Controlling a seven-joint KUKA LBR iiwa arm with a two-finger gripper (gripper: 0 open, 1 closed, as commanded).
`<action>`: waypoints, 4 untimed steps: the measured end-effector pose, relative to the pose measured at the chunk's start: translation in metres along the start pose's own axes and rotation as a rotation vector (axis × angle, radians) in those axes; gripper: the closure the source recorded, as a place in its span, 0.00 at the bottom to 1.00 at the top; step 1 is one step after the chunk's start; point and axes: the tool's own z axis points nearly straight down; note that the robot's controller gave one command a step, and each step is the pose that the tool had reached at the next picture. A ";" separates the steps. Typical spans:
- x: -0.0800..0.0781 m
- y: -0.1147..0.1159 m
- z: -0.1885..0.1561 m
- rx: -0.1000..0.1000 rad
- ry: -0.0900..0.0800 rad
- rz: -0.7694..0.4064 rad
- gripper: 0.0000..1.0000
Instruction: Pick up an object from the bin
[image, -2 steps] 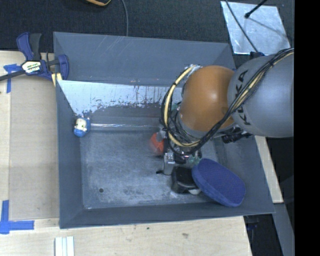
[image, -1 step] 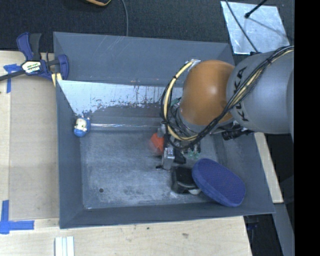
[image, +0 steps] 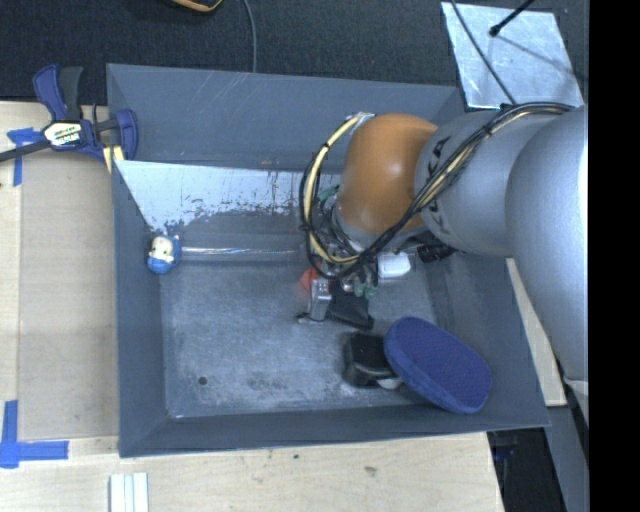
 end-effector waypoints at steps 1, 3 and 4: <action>0.001 0.000 -0.004 -0.001 -0.001 0.002 1.00; 0.035 0.062 -0.033 -0.002 0.007 -0.252 1.00; 0.033 0.061 -0.035 -0.001 0.002 -0.248 0.00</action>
Offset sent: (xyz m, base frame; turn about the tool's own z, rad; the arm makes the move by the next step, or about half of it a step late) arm 0.0000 0.0000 0.0000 0.0000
